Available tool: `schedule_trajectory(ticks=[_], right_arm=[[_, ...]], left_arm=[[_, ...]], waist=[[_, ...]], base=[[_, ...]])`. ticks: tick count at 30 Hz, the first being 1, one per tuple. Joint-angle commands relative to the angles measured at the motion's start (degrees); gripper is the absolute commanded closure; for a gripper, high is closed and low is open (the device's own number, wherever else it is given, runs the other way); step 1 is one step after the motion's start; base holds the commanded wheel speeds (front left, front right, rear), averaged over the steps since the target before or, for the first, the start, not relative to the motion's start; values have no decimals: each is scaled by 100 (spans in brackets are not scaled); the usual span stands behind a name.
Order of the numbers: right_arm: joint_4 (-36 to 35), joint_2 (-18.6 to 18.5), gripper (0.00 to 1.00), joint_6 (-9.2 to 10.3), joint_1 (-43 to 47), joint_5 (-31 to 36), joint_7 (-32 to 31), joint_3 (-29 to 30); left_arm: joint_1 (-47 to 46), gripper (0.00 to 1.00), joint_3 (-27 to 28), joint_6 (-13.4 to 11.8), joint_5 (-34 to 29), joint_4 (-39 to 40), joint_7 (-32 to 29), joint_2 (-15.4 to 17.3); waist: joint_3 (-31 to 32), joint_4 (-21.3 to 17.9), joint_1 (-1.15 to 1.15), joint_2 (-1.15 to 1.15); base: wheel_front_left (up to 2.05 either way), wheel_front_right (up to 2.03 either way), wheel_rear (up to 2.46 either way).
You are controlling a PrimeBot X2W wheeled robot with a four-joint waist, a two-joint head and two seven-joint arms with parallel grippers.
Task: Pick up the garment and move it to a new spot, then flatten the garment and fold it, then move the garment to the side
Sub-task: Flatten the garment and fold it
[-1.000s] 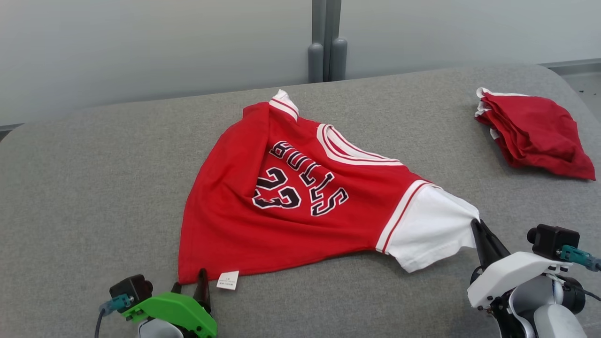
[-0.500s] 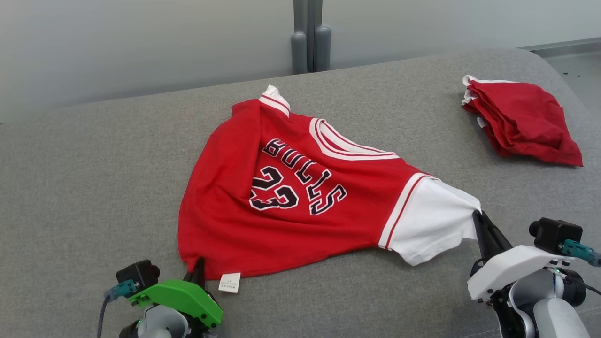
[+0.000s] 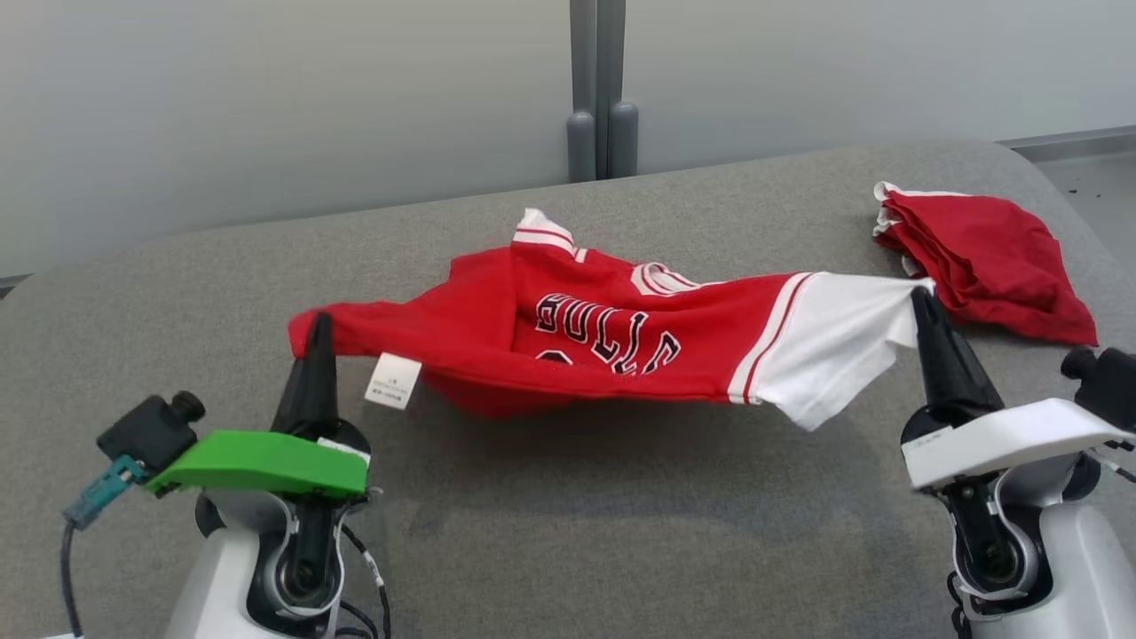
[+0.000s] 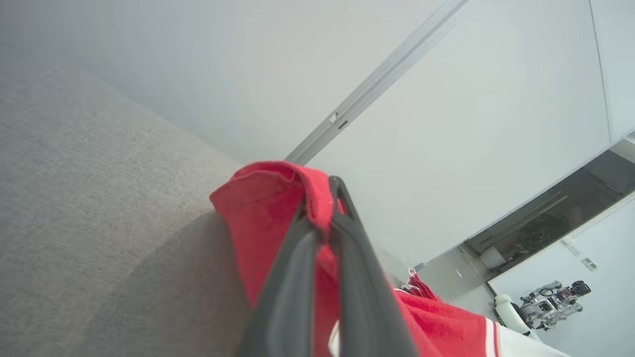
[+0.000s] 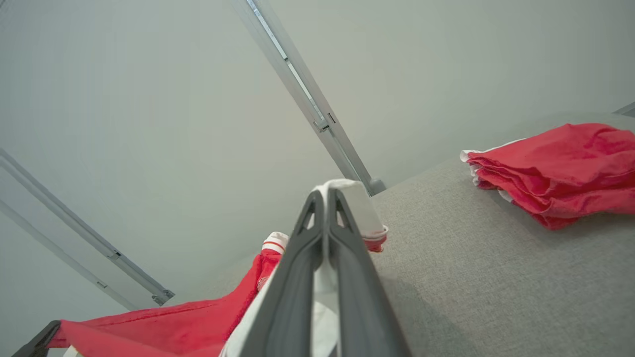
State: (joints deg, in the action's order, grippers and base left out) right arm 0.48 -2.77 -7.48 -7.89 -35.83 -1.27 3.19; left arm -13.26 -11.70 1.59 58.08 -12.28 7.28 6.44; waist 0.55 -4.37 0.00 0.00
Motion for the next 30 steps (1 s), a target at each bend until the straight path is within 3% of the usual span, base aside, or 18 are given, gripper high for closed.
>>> schedule_trajectory(ticks=[1,11,18,23,30], right_arm=[[-200,-23,100,-2,-114,-123,-37,24],[-1844,-86,100,-2,-519,-585,-642,204],[-2677,-53,100,-2,-797,-902,-1031,409],[-2820,-32,100,-2,-1064,-959,-1280,531],[-1929,-19,100,-3,-2141,-847,-1638,254]], left_arm=[[91,100,52,-65,63,324,-41,76],[-241,100,347,-757,210,2961,-618,355],[-738,100,368,-1117,283,3846,-1068,504],[-1221,100,340,-1303,172,3761,-1392,690],[-2306,100,308,-1414,246,2634,-1782,783]], waist=[[89,10,0,0],[207,-170,0,0],[150,-262,0,0],[-33,-288,0,0],[-649,-298,0,0]], base=[[0,0,0],[0,0,0],[0,0,0],[0,0,0],[0,0,0]])
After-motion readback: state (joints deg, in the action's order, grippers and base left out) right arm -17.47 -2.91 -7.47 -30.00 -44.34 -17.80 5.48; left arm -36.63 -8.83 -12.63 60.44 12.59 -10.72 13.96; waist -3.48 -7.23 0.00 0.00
